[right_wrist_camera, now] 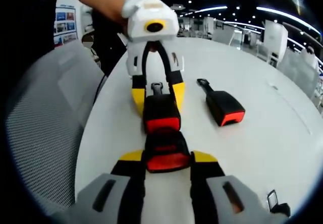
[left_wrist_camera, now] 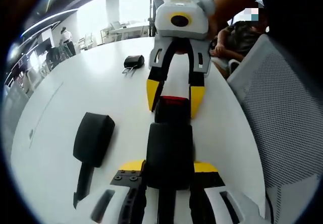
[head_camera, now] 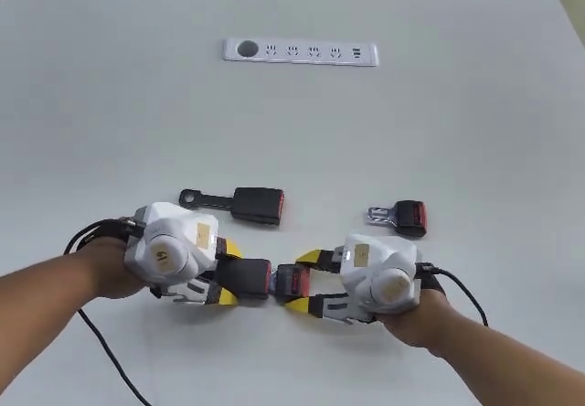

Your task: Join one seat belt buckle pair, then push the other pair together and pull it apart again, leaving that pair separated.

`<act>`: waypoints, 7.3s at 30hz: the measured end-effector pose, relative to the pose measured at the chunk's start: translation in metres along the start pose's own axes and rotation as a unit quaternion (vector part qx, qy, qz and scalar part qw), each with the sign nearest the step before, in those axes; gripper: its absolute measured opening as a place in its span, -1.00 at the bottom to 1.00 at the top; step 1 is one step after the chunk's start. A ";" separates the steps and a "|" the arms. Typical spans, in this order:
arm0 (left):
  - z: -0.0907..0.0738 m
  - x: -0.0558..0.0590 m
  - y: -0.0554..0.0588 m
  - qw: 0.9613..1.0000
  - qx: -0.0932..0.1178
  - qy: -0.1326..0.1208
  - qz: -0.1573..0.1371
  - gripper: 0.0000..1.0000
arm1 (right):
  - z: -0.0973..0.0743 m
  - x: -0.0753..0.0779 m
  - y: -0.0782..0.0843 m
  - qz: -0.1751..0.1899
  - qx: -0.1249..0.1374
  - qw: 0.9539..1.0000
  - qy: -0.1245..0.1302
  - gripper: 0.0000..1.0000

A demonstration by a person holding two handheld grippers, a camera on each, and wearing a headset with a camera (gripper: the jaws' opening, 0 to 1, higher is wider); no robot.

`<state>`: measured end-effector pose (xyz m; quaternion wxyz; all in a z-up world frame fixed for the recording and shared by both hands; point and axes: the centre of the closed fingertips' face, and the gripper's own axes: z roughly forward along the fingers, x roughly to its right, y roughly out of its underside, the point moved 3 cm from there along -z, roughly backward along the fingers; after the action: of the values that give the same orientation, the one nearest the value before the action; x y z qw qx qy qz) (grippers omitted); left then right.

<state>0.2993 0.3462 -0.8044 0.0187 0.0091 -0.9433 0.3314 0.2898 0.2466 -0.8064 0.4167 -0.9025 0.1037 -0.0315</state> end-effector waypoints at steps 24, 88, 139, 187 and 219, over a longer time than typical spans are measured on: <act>-0.002 0.000 0.003 0.999 0.032 0.008 0.002 -0.34 | 0.000 0.001 0.002 0.011 0.016 1.000 0.001 -0.34; -0.063 -0.050 -0.037 0.991 0.052 -0.115 -0.033 0.60 | -0.114 0.059 0.019 0.039 0.014 0.995 0.087 0.45; 0.008 -0.111 -0.019 0.999 0.014 -0.033 0.002 -0.28 | -0.121 0.129 0.094 0.019 -0.026 0.999 0.018 -0.27; 0.005 -0.106 -0.021 0.999 0.001 -0.035 -0.008 -0.30 | -0.038 0.119 0.027 0.025 0.043 0.999 0.023 -0.28; 0.006 -0.108 -0.021 0.999 -0.010 -0.032 0.003 -0.31 | -0.010 0.125 0.000 0.010 0.025 1.000 -0.007 -0.29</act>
<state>0.4076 0.3264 -0.8005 -0.0126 0.0168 -0.9466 0.3216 0.4104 0.2120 -0.8034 0.4398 -0.8912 0.1089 -0.0231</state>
